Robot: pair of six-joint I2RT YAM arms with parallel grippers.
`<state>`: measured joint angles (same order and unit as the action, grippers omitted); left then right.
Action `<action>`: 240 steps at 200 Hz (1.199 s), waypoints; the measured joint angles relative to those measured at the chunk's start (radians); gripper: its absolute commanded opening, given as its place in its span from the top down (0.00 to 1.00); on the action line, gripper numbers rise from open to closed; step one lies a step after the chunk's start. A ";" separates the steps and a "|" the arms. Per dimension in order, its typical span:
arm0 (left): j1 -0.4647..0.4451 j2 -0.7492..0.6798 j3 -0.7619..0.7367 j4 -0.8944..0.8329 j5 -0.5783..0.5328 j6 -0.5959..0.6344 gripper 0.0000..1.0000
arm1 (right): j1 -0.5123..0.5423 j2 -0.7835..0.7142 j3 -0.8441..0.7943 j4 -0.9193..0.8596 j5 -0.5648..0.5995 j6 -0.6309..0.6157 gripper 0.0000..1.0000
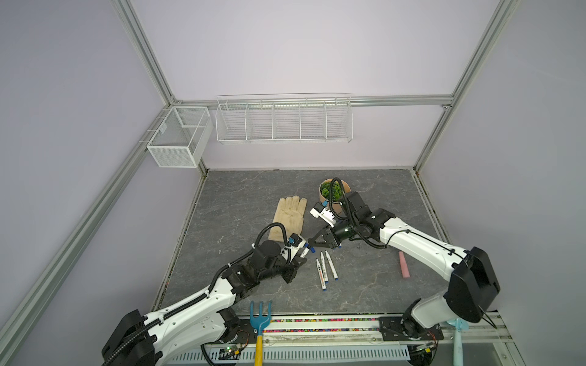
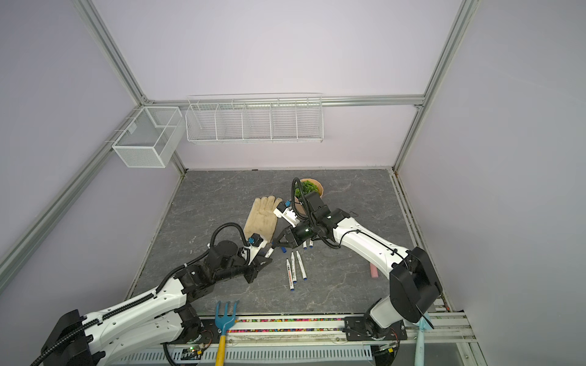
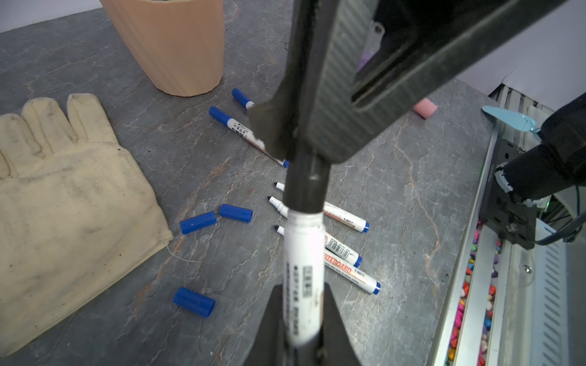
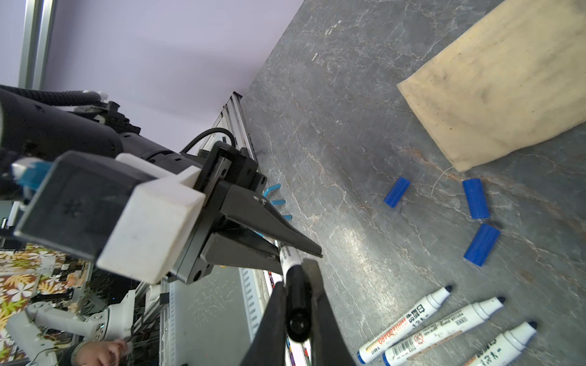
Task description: Insert the pens into the pen caps
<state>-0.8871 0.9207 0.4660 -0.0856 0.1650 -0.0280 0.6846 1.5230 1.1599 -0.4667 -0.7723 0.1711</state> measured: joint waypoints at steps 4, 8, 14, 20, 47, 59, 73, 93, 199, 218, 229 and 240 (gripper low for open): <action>-0.003 -0.002 -0.001 -0.003 -0.003 0.009 1.00 | 0.000 0.001 0.000 -0.005 -0.006 -0.001 0.93; -0.006 -0.005 -0.001 -0.005 -0.007 0.019 1.00 | 0.000 0.001 0.000 -0.009 -0.010 -0.003 0.93; -0.010 -0.006 -0.001 -0.008 -0.011 0.034 1.00 | 0.000 0.001 0.000 -0.016 -0.015 -0.006 0.94; -0.013 -0.008 -0.001 -0.010 -0.016 0.047 1.00 | 0.000 0.001 0.000 -0.020 -0.022 -0.011 0.93; -0.023 -0.008 -0.001 -0.012 -0.027 0.095 1.00 | 0.000 0.000 0.000 -0.044 -0.041 -0.031 0.94; -0.024 -0.006 -0.001 -0.006 -0.026 0.106 1.00 | 0.000 0.000 0.000 -0.051 -0.048 -0.037 0.93; -0.027 0.003 0.000 0.010 -0.024 0.113 1.00 | 0.002 -0.001 0.000 -0.057 -0.054 -0.042 0.93; -0.028 0.022 0.000 0.029 -0.017 0.111 1.00 | 0.002 -0.005 0.000 -0.063 -0.049 -0.046 0.93; -0.029 0.149 0.000 0.183 -0.015 0.029 1.00 | 0.000 -0.019 0.003 -0.066 0.061 -0.053 0.93; -0.029 0.195 0.000 0.237 -0.019 0.002 1.00 | 0.000 -0.018 0.002 -0.056 0.093 -0.053 0.93; -0.029 0.216 0.000 0.261 -0.020 -0.014 1.00 | 0.000 -0.018 0.002 -0.053 0.106 -0.053 0.94; -0.029 0.234 0.001 0.279 -0.018 -0.026 1.00 | 0.000 -0.018 -0.001 -0.047 0.118 -0.054 0.93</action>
<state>-0.9157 1.1545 0.4667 0.1936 0.1474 -0.0540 0.6849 1.5055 1.1591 -0.5137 -0.6544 0.1173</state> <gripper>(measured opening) 0.118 0.133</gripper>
